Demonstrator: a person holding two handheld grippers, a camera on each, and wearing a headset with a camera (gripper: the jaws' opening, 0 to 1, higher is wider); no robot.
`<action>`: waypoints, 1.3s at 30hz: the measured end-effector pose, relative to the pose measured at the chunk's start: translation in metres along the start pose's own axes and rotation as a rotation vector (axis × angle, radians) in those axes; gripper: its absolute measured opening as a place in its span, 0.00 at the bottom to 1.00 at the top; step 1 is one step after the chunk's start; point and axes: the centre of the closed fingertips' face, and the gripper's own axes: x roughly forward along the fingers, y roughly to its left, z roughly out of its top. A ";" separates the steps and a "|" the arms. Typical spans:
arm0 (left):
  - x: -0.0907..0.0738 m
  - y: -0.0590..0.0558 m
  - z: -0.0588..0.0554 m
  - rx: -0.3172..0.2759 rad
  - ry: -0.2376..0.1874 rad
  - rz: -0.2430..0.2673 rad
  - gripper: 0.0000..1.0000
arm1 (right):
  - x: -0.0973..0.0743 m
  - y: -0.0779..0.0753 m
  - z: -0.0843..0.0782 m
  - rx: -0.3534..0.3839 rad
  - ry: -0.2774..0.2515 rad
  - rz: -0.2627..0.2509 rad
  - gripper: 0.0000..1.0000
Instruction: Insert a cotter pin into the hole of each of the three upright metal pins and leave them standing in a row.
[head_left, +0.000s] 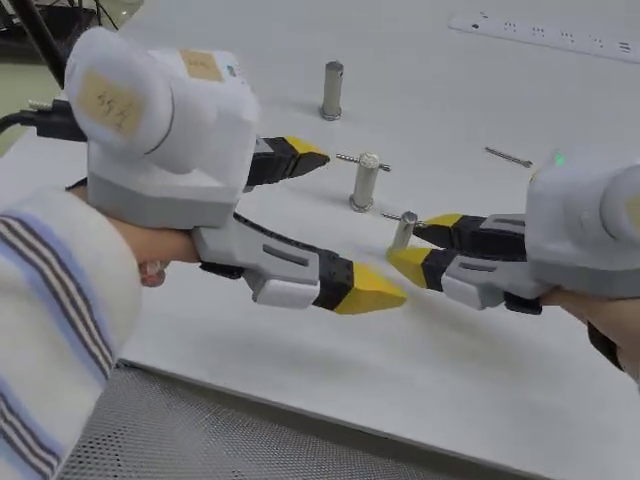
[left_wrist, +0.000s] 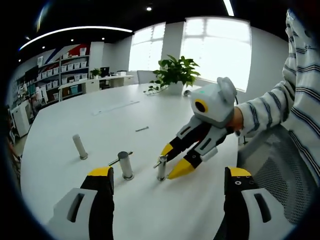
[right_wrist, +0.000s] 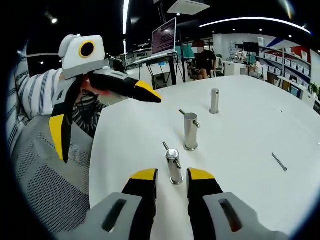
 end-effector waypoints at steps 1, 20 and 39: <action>-0.002 -0.001 -0.001 -0.002 0.001 0.002 0.95 | 0.002 0.000 0.000 0.002 0.001 -0.002 0.17; -0.011 -0.009 -0.019 -0.004 0.035 0.010 0.98 | 0.012 -0.002 -0.013 0.001 0.020 -0.067 0.05; -0.014 -0.005 -0.025 -0.016 0.053 0.033 0.97 | -0.002 -0.015 -0.002 -0.113 0.024 -0.074 0.04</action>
